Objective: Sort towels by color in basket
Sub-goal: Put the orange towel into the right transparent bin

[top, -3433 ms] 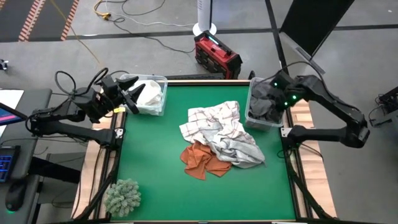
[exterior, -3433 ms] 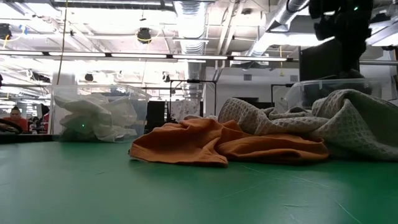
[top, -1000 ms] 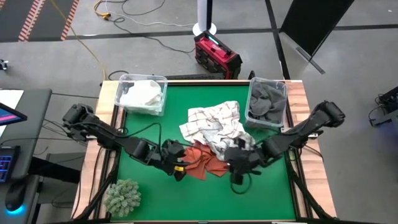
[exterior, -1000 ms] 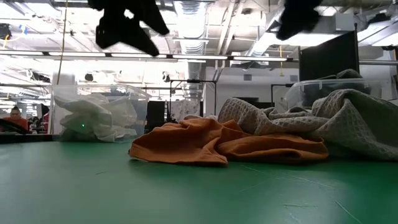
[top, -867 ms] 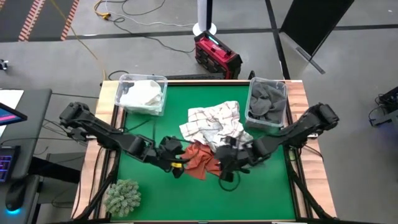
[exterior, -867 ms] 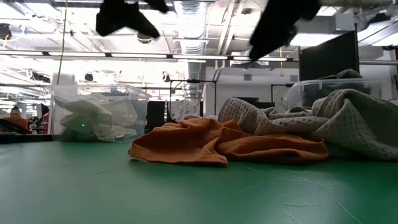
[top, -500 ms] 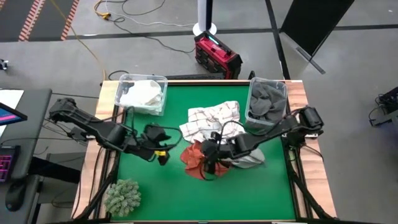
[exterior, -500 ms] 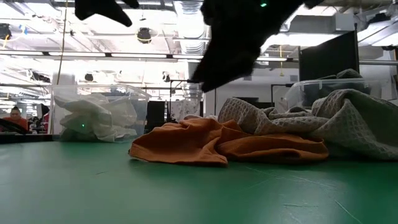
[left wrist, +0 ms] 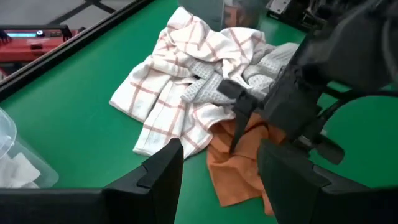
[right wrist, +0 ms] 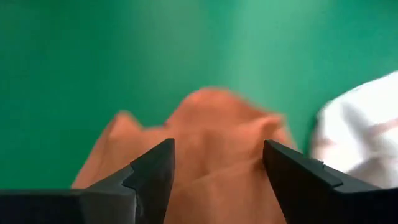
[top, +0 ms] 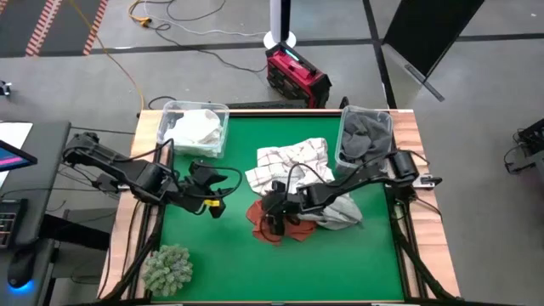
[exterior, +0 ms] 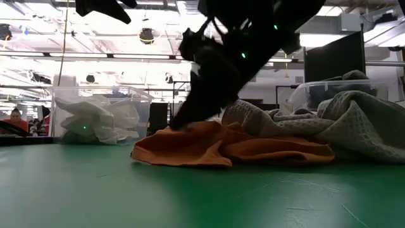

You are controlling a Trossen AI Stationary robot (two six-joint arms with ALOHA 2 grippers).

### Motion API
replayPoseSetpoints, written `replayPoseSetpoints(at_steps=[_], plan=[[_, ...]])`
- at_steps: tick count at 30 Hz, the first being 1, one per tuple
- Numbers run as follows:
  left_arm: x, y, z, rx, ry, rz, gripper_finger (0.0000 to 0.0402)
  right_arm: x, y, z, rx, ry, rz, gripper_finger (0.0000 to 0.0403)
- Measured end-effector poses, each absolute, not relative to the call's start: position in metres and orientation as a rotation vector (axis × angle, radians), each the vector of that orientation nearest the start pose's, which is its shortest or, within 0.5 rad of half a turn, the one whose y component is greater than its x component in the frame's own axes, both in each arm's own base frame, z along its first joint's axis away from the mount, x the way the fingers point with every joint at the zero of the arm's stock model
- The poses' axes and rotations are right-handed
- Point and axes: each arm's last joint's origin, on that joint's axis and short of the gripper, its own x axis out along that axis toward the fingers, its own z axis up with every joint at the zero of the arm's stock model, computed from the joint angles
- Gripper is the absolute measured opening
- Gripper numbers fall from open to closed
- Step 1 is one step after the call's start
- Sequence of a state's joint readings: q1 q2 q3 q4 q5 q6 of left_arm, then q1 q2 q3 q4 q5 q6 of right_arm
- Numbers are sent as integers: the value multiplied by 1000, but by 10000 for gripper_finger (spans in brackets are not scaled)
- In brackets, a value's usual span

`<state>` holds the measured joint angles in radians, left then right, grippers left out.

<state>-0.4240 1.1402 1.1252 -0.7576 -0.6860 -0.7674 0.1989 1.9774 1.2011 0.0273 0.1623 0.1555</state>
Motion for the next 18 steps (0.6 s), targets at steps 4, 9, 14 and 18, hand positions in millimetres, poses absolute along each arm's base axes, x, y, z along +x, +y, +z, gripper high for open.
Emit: replayPoseSetpoints(at_steps=[4, 9, 14, 18], plan=[[202, -71, 341, -354, 508, 472, 194, 399, 83, 130, 11, 858, -9, 253], [193, -67, 349, -409, 469, 468, 194, 389, 85, 128, -18, 954, -59, 145], [185, -63, 356, -488, 408, 486, 194, 381, 83, 138, -10, 1009, -73, 25], [181, -61, 365, -562, 334, 473, 194, 373, 81, 170, 21, 948, -73, 25]])
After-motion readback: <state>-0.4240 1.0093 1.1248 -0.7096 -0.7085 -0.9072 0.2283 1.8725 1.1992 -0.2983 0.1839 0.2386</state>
